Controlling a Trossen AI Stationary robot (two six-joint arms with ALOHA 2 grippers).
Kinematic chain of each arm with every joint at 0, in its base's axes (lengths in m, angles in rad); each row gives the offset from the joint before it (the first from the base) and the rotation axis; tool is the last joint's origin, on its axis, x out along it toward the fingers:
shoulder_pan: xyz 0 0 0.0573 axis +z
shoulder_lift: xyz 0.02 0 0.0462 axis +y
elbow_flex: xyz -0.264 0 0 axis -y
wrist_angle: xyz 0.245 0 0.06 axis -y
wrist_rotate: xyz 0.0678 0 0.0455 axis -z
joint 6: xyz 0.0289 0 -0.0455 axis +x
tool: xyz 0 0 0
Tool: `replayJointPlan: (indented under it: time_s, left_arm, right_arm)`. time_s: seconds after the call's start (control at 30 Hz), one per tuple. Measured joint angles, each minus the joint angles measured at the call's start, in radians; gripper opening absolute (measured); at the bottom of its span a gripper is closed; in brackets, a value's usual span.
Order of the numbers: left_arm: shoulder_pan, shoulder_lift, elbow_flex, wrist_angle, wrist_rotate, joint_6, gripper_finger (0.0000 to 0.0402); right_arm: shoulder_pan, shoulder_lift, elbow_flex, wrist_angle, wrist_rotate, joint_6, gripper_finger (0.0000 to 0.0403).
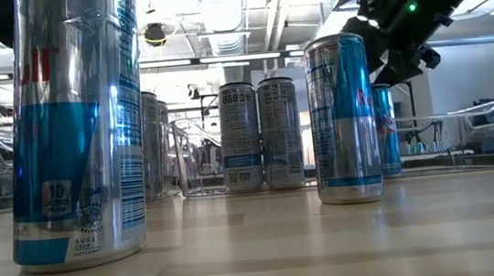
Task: Sort soda cans
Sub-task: Put the silver soda can into the right transparent bin
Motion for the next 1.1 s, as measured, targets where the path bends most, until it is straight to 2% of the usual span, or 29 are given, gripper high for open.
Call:
replayJointPlan:
  time_s: [0.13,0.3,0.5,0.63,0.83,1.0,1.1]
  left_arm:
    - [0.0,0.0,0.0,-0.013,0.0,0.0,0.0265]
    - [0.0,0.0,0.0,-0.018,0.0,0.0,0.0265]
    - [0.0,0.0,0.0,-0.019,0.0,0.003,0.0265]
    - [0.0,0.0,0.0,-0.018,0.0,0.051,0.0265]
    - [0.0,0.0,0.0,-0.017,0.0,0.041,0.0265]
    - [0.0,0.0,0.0,-0.017,0.0,0.037,0.0266]
    - [0.0,0.0,0.0,-0.017,0.0,0.036,0.0266]
  right_arm:
    - [0.027,-0.053,0.0,-0.001,0.047,-0.022,0.0374]
    - [0.074,-0.179,0.0,0.016,0.062,-0.071,0.0373]
    - [0.21,-0.265,0.001,0.069,0.048,-0.153,0.0372]
    - [0.336,-0.205,0.001,0.158,0.013,-0.185,0.0372]
    - [0.492,-0.038,0.001,0.379,0.014,-0.261,0.0372]
    - [0.525,0.102,0.001,0.584,0.022,-0.341,0.0372]
    - [0.525,0.158,0.001,0.635,0.023,-0.341,0.0372]
